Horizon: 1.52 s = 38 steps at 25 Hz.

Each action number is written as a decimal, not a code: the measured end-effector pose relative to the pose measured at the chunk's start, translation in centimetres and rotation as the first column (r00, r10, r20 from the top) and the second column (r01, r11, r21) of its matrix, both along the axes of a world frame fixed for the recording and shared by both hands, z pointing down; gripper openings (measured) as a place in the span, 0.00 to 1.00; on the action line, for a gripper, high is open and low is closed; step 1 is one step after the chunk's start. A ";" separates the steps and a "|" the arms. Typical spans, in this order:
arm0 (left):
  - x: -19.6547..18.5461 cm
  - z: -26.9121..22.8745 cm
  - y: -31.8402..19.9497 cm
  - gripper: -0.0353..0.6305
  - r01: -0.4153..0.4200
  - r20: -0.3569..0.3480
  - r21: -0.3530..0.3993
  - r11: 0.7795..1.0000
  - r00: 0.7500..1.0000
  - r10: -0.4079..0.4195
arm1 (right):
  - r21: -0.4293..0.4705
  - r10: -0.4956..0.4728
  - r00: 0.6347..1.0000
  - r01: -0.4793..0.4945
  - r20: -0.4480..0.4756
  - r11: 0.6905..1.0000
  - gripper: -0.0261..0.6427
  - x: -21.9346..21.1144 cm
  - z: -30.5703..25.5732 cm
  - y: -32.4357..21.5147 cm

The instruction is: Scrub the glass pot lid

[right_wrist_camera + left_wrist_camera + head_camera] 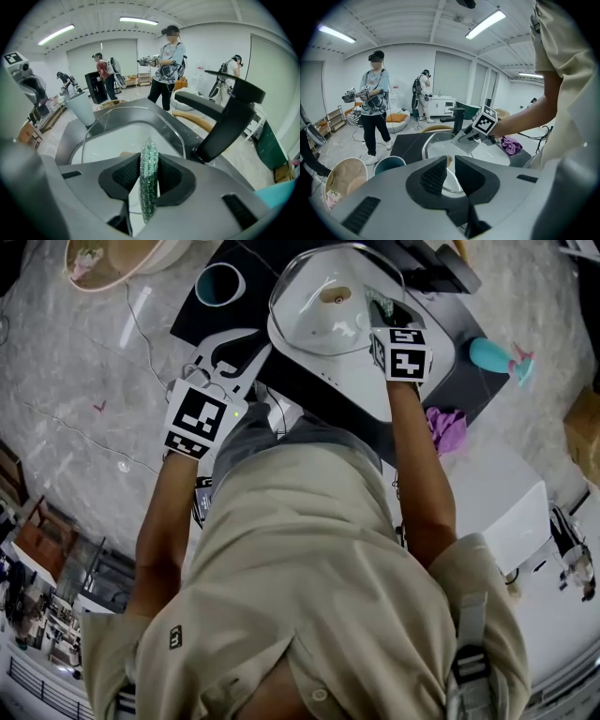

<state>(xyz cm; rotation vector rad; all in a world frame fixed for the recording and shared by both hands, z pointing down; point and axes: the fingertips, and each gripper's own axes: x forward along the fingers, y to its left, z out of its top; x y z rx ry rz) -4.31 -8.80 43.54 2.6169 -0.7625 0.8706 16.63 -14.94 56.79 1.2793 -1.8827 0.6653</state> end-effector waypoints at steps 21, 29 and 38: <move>-2.1 -8.6 -1.1 0.15 0.054 -0.128 0.087 0.995 0.991 -0.042 | 0.325 0.015 0.991 -0.058 0.133 0.944 0.18 -0.4 -18.3 0.5; -6.3 -15.5 -2.3 0.15 0.095 -0.173 0.218 0.971 0.983 -0.057 | 0.502 -0.028 0.967 -0.108 0.255 0.858 0.18 -1.7 -29.9 1.5; -9.0 -19.3 0.5 0.15 0.144 -0.203 0.292 0.945 0.975 -0.086 | 0.619 -0.126 0.957 -0.066 0.261 0.783 0.17 -3.8 -37.4 5.2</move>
